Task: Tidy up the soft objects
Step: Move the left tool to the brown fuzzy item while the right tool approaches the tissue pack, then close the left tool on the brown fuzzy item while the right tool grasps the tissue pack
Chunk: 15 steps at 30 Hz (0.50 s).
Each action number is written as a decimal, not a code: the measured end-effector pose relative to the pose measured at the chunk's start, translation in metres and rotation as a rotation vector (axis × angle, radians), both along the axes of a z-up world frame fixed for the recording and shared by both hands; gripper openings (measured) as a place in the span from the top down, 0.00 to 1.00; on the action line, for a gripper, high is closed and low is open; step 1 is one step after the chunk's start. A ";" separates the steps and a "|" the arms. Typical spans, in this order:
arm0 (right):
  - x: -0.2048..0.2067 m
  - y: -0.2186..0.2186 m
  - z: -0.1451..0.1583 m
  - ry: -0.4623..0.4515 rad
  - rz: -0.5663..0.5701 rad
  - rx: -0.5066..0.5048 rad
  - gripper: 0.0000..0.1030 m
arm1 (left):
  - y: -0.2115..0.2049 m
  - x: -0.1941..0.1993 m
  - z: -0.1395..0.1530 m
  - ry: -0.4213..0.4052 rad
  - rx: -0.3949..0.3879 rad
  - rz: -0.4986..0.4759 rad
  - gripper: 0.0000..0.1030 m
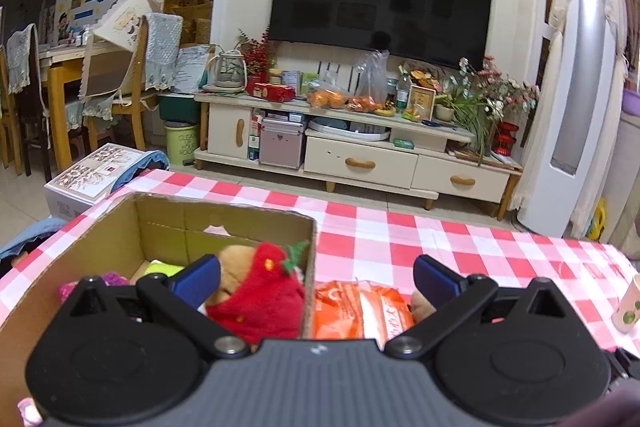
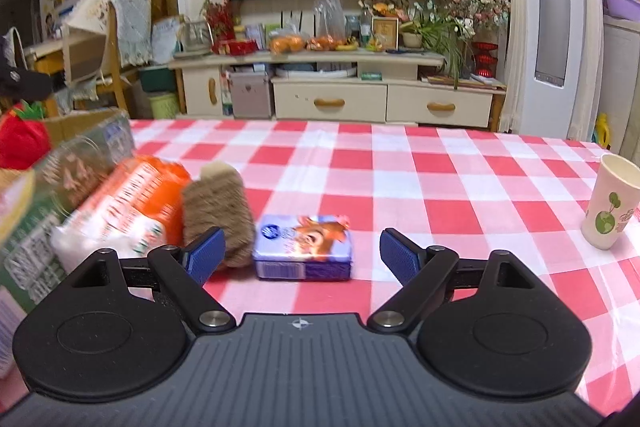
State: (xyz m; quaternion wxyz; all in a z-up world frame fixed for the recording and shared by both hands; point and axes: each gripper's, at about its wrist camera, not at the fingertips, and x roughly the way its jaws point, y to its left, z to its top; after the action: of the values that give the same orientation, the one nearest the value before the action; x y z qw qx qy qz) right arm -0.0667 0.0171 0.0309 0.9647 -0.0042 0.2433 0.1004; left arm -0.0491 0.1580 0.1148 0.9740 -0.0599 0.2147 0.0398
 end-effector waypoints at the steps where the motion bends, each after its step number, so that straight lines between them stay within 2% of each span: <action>1: 0.004 0.000 -0.002 0.007 0.001 -0.004 0.00 | -0.003 0.000 -0.001 0.001 0.010 -0.004 0.01; 9: 0.032 0.000 -0.020 0.058 0.056 -0.043 0.00 | -0.022 0.002 -0.005 -0.001 0.093 -0.016 0.01; 15: 0.045 0.002 -0.032 0.074 0.073 -0.073 0.00 | -0.027 0.002 -0.003 -0.020 0.112 0.015 0.01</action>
State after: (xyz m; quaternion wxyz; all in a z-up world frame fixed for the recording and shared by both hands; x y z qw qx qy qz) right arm -0.0217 0.0191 -0.0009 0.9500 -0.0446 0.2819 0.1267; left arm -0.0469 0.1313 0.1114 0.9777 -0.0072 0.2017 0.0583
